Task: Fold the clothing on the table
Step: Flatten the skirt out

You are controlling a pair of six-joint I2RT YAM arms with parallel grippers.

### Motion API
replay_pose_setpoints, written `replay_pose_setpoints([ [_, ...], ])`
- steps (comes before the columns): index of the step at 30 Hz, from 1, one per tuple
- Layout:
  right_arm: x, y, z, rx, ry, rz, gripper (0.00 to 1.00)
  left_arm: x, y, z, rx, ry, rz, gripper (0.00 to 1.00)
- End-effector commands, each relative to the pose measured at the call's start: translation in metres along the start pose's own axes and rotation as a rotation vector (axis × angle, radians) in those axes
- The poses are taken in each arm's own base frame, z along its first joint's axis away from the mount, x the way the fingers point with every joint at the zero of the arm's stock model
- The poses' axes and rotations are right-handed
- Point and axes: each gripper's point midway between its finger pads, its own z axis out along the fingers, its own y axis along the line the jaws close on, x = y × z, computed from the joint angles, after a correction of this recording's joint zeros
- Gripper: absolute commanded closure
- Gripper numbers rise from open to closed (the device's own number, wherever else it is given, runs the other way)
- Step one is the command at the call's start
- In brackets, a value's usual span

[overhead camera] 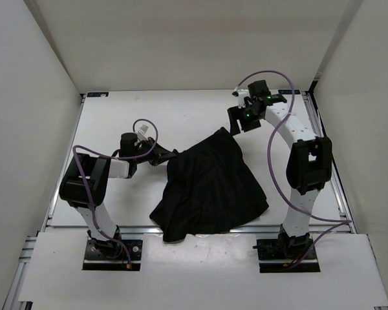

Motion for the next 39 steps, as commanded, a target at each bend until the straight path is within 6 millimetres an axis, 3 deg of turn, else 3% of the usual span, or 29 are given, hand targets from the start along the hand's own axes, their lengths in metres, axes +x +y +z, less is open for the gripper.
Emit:
replay_pose_setpoints([
  [1, -0.027, -0.001, 0.013, 0.023, -0.050, -0.136, 0.27, -0.001, -0.003, 0.009, -0.006, 0.027, 0.036, 1.00],
  [4, -0.031, 0.012, 0.034, 0.014, -0.044, -0.216, 0.27, -0.015, -0.001, 0.015, -0.027, 0.008, 0.025, 1.00],
  [7, -0.041, 0.011, 0.044, 0.014, -0.047, -0.231, 0.29, -0.022, -0.006, 0.017, -0.028, 0.001, 0.042, 1.00],
  [8, -0.044, 0.019, 0.046, -0.006, -0.054, -0.231, 0.29, -0.023, -0.005, 0.017, -0.035, -0.001, 0.036, 1.00],
  [16, -0.058, 0.019, 0.056, 0.001, -0.075, -0.253, 0.34, -0.015, 0.008, 0.015, -0.068, 0.005, 0.015, 1.00],
  [20, -0.052, 0.022, 0.063, 0.003, -0.056, -0.267, 0.37, -0.014, 0.012, 0.015, -0.078, 0.005, 0.013, 1.00],
  [27, -0.038, 0.047, 0.071, -0.043, -0.017, -0.301, 0.40, -0.014, 0.011, 0.020, -0.079, 0.013, 0.014, 1.00],
  [35, -0.021, 0.056, 0.082, -0.083, 0.034, -0.286, 0.47, -0.017, 0.012, 0.018, -0.081, -0.001, 0.010, 1.00],
  [38, -0.018, 0.052, 0.084, -0.074, 0.042, -0.292, 0.55, -0.019, 0.012, 0.015, -0.078, -0.006, 0.005, 1.00],
  [39, -0.020, 0.052, 0.082, -0.074, 0.039, -0.293, 0.69, -0.018, 0.016, 0.016, -0.087, -0.003, -0.007, 1.00],
])
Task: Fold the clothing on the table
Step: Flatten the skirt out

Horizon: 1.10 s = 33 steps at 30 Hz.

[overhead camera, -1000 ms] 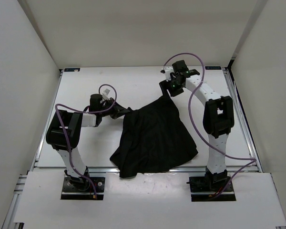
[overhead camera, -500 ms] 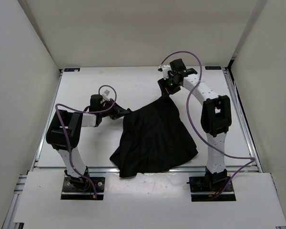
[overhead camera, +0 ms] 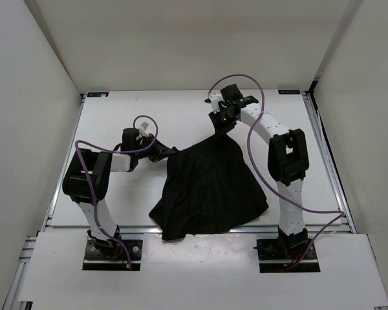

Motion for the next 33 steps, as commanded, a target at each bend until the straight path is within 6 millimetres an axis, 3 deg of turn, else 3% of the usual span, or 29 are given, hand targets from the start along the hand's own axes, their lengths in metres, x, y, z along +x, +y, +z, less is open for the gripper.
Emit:
replay_pose_setpoints([
  [1, 0.006, -0.004, 0.002, -0.008, 0.010, 0.010, 0.90, -0.005, 0.000, -0.002, 0.005, -0.018, 0.010, 1.00],
  [2, 0.006, -0.005, 0.002, 0.005, 0.012, 0.019, 1.00, -0.005, 0.000, -0.002, 0.005, -0.014, 0.010, 1.00],
  [8, 0.003, -0.018, -0.016, 0.047, 0.001, 0.054, 1.00, -0.006, 0.002, -0.003, 0.002, -0.012, 0.004, 1.00],
  [11, -0.012, -0.043, -0.054, 0.140, -0.057, 0.115, 0.99, -0.029, 0.002, -0.016, -0.007, -0.060, 0.012, 1.00],
  [12, -0.015, -0.053, -0.072, 0.167, -0.084, 0.139, 1.00, -0.041, 0.010, -0.023, -0.035, -0.085, 0.006, 1.00],
  [14, -0.007, -0.085, -0.101, 0.211, -0.121, 0.231, 1.00, -0.072, 0.015, -0.043, -0.066, -0.175, 0.009, 1.00],
  [15, -0.005, -0.085, -0.111, 0.186, -0.138, 0.261, 1.00, -0.075, 0.018, -0.047, -0.085, -0.185, 0.014, 1.00],
  [16, 0.004, -0.099, -0.116, 0.188, -0.147, 0.317, 1.00, -0.088, 0.022, -0.057, -0.098, -0.225, 0.009, 1.00],
  [17, 0.007, -0.103, -0.127, 0.168, -0.168, 0.355, 0.99, -0.091, 0.023, -0.062, -0.107, -0.237, 0.002, 1.00],
  [22, 0.043, -0.115, -0.133, 0.141, -0.145, 0.498, 1.00, -0.087, 0.021, -0.059, -0.101, -0.228, 0.007, 1.00],
  [25, 0.037, -0.101, -0.135, 0.097, -0.175, 0.475, 1.00, -0.082, 0.012, -0.053, -0.062, -0.218, -0.001, 1.00],
  [29, 0.007, -0.082, -0.142, 0.063, -0.266, 0.400, 1.00, -0.083, -0.024, -0.041, 0.047, -0.199, 0.017, 1.00],
  [33, -0.027, -0.100, -0.165, 0.249, -0.312, 0.349, 1.00, -0.129, -0.086, -0.036, 0.162, -0.249, 0.081, 1.00],
])
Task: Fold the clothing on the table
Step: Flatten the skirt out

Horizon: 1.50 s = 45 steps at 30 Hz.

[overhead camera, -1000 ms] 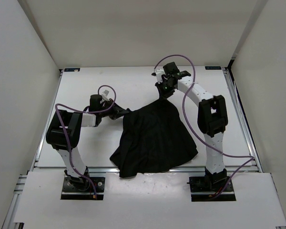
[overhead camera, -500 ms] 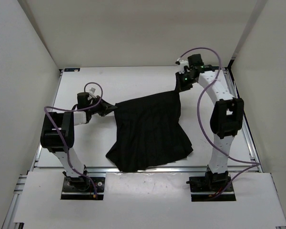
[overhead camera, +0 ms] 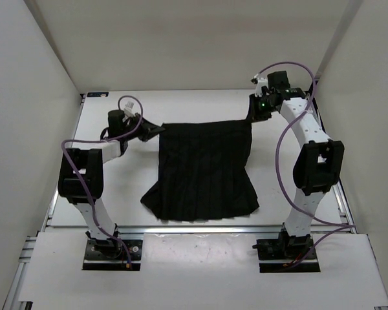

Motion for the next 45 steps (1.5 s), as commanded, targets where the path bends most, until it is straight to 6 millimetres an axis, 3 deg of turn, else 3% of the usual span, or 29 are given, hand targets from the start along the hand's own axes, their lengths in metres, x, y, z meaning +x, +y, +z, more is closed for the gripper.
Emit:
replay_pose_setpoints([
  [1, -0.083, -0.006, -0.052, 0.220, -0.254, -0.097, 1.00, -0.064, -0.075, 0.006, 0.137, -0.135, 0.096, 1.00],
  [4, -0.118, 0.003, -0.082, 0.258, -0.408, -0.050, 1.00, -0.095, -0.125, 0.003, 0.229, -0.184, 0.117, 1.00],
  [6, -0.129, 0.022, -0.111, 0.279, -0.527, -0.114, 1.00, -0.111, -0.168, -0.014, 0.343, -0.220, 0.137, 1.00],
  [7, -0.143, 0.027, -0.128, 0.312, -0.614, -0.140, 1.00, -0.115, -0.184, -0.022, 0.382, -0.230, 0.155, 1.00],
  [9, -0.150, 0.059, -0.174, 0.311, -0.750, -0.205, 1.00, -0.119, -0.216, -0.050, 0.467, -0.263, 0.196, 1.00],
  [10, -0.150, 0.059, -0.179, 0.310, -0.770, -0.209, 1.00, -0.118, -0.226, -0.064, 0.491, -0.270, 0.202, 1.00],
  [12, -0.144, 0.073, -0.213, 0.278, -0.843, -0.229, 1.00, -0.105, -0.235, -0.080, 0.531, -0.262, 0.200, 1.00],
  [13, -0.135, 0.071, -0.208, 0.271, -0.829, -0.228, 1.00, -0.091, -0.238, -0.091, 0.562, -0.254, 0.199, 1.00],
  [14, -0.122, 0.072, -0.211, 0.266, -0.825, -0.226, 1.00, -0.089, -0.219, -0.097, 0.545, -0.269, 0.165, 1.00],
  [15, -0.110, 0.075, -0.216, 0.237, -0.819, -0.230, 1.00, -0.078, -0.228, -0.111, 0.575, -0.270, 0.189, 1.00],
  [16, -0.099, 0.083, -0.227, 0.203, -0.821, -0.240, 1.00, -0.060, -0.217, -0.119, 0.565, -0.256, 0.181, 1.00],
  [17, -0.080, 0.085, -0.215, 0.163, -0.757, -0.238, 1.00, -0.040, -0.195, -0.115, 0.535, -0.222, 0.139, 1.00],
  [18, -0.061, 0.091, -0.221, 0.141, -0.747, -0.243, 1.00, -0.022, -0.186, -0.126, 0.534, -0.221, 0.140, 1.00],
  [19, -0.049, 0.104, -0.237, 0.124, -0.776, -0.270, 1.00, 0.002, -0.203, -0.136, 0.582, -0.197, 0.173, 1.00],
  [20, -0.035, 0.107, -0.232, 0.114, -0.764, -0.267, 1.00, 0.025, -0.208, -0.147, 0.609, -0.177, 0.186, 1.00],
  [23, 0.004, 0.139, -0.269, 0.065, -0.853, -0.309, 1.00, 0.062, -0.236, -0.175, 0.710, -0.135, 0.255, 1.00],
  [26, 0.031, 0.154, -0.300, 0.027, -0.870, -0.308, 1.00, 0.079, -0.264, -0.208, 0.776, -0.127, 0.304, 1.00],
  [27, 0.037, 0.155, -0.297, 0.013, -0.837, -0.292, 1.00, 0.084, -0.275, -0.220, 0.801, -0.132, 0.344, 1.00],
  [29, 0.041, 0.154, -0.298, 0.020, -0.827, -0.282, 1.00, 0.078, -0.273, -0.215, 0.709, -0.137, 0.322, 1.00],
  [30, 0.038, 0.152, -0.294, 0.037, -0.815, -0.277, 1.00, 0.074, -0.284, -0.219, 0.704, -0.171, 0.382, 1.00],
  [32, 0.025, 0.141, -0.287, 0.088, -0.794, -0.271, 1.00, 0.058, -0.269, -0.204, 0.566, -0.205, 0.391, 1.00],
  [34, 0.012, 0.130, -0.265, 0.089, -0.730, -0.263, 1.00, 0.042, -0.253, -0.189, 0.471, -0.223, 0.367, 1.00],
  [35, 0.001, 0.111, -0.252, 0.104, -0.697, -0.228, 1.00, 0.031, -0.235, -0.177, 0.413, -0.229, 0.324, 1.00],
  [37, -0.009, 0.102, -0.218, 0.047, -0.640, -0.175, 1.00, 0.020, -0.196, -0.152, 0.327, -0.226, 0.264, 1.00],
  [39, -0.017, 0.084, -0.166, -0.003, -0.540, -0.134, 1.00, 0.007, -0.150, -0.122, 0.232, -0.208, 0.175, 1.00],
  [40, -0.021, 0.086, -0.155, -0.060, -0.535, -0.123, 1.00, 0.005, -0.135, -0.112, 0.215, -0.204, 0.158, 1.00],
  [42, -0.026, 0.056, -0.107, -0.057, -0.452, -0.051, 1.00, -0.011, -0.091, -0.083, 0.123, -0.207, 0.100, 1.00],
  [43, -0.036, 0.054, -0.101, -0.075, -0.469, -0.039, 1.00, -0.016, -0.076, -0.070, 0.097, -0.193, 0.089, 1.00],
  [45, -0.041, 0.024, -0.064, -0.071, -0.425, 0.024, 1.00, -0.035, -0.061, -0.052, 0.071, -0.230, 0.089, 1.00],
])
